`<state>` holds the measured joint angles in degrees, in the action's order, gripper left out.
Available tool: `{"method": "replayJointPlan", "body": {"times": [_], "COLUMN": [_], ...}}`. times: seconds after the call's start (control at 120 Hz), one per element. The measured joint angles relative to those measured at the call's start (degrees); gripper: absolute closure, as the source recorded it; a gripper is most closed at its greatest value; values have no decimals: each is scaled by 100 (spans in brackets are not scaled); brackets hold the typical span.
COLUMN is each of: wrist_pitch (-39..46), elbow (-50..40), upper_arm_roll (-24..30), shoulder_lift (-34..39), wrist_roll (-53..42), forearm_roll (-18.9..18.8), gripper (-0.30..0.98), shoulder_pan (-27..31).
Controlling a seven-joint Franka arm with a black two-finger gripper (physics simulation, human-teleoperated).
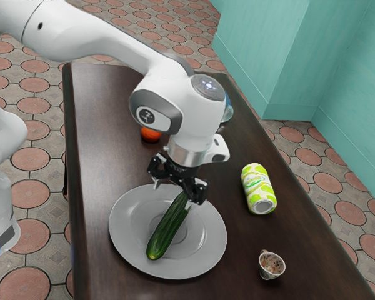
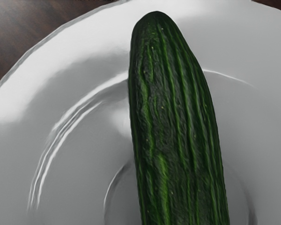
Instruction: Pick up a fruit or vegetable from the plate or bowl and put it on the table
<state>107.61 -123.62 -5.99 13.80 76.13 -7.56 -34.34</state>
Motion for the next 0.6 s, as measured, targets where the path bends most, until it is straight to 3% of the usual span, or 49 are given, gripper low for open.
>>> {"method": "replayJointPlan", "body": {"times": [0.6], "wrist_pitch": [1036], "elbow": [-497], "upper_arm_roll": [10], "shoulder_lift": [-72], "wrist_roll": [944], "forearm_roll": [35], "gripper": [0], "shoulder_pan": [-196]}}
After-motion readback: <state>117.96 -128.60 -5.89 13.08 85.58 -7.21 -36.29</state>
